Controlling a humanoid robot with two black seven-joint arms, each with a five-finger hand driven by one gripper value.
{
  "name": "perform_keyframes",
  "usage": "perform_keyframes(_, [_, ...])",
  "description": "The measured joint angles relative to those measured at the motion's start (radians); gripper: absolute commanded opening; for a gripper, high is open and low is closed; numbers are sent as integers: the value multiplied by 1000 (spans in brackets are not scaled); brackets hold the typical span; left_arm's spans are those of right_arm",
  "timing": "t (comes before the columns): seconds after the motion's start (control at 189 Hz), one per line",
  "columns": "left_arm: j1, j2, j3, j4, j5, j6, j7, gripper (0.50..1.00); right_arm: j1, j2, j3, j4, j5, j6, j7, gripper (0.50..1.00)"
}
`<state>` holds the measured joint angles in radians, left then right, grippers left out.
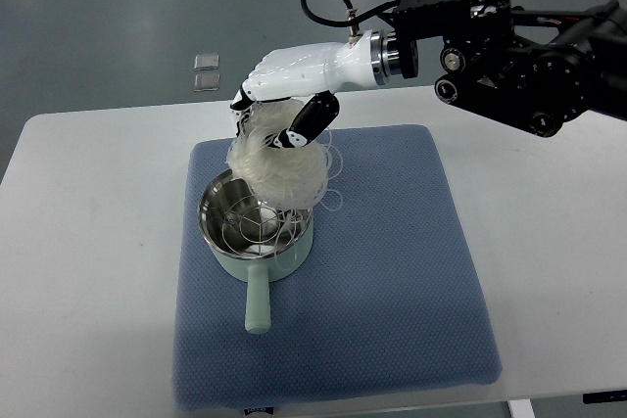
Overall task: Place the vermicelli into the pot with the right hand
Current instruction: 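Lower the vermicelli into the saucepan and open the right hand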
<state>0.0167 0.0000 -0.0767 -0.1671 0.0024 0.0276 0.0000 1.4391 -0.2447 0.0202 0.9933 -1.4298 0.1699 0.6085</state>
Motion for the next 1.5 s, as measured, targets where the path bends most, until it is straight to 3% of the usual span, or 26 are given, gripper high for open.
perform_keyframes(0.339, [0, 0, 0, 0, 0, 0, 0, 1000, -43, 139, -65, -102, -15, -44, -17, 500])
perform_keyframes(0.805, [0, 0, 0, 0, 0, 0, 0, 1000, -119, 175, -78, -211, -10, -69, -19, 500])
perform_keyframes(0.811, [0, 0, 0, 0, 0, 0, 0, 1000, -120, 175, -78, -211, -9, -69, -19, 527])
perform_keyframes(0.821, [0, 0, 0, 0, 0, 0, 0, 1000, -122, 175, -77, -212, -8, -69, -19, 527])
perform_keyframes(0.827, [0, 0, 0, 0, 0, 0, 0, 1000, -124, 175, -77, -212, -7, -69, -19, 561])
perform_keyframes(0.832, [0, 0, 0, 0, 0, 0, 0, 1000, -125, 175, -77, -212, -7, -69, -19, 562])
perform_keyframes(0.837, [0, 0, 0, 0, 0, 0, 0, 1000, -126, 176, -76, -213, -6, -69, -19, 596])
perform_keyframes(0.853, [0, 0, 0, 0, 0, 0, 0, 1000, -129, 176, -75, -213, -4, -69, -19, 627])
perform_keyframes(0.858, [0, 0, 0, 0, 0, 0, 0, 1000, -130, 176, -75, -213, -4, -69, -19, 657])
perform_keyframes(0.901, [0, 0, 0, 0, 0, 0, 0, 1000, -139, 176, -72, -215, 0, -70, -18, 756])
perform_keyframes(1.007, [0, 0, 0, 0, 0, 0, 0, 1000, -157, 176, -65, -215, 5, -70, -16, 858])
perform_keyframes(1.118, [0, 0, 0, 0, 0, 0, 0, 1000, -161, 175, -62, -215, 42, -70, -13, 891])
perform_keyframes(1.304, [0, 0, 0, 0, 0, 0, 0, 1000, -154, 172, -61, -214, 103, -50, -12, 893])
perform_keyframes(1.5, [0, 0, 0, 0, 0, 0, 0, 1000, -116, 155, -58, -214, 210, 56, -16, 909])
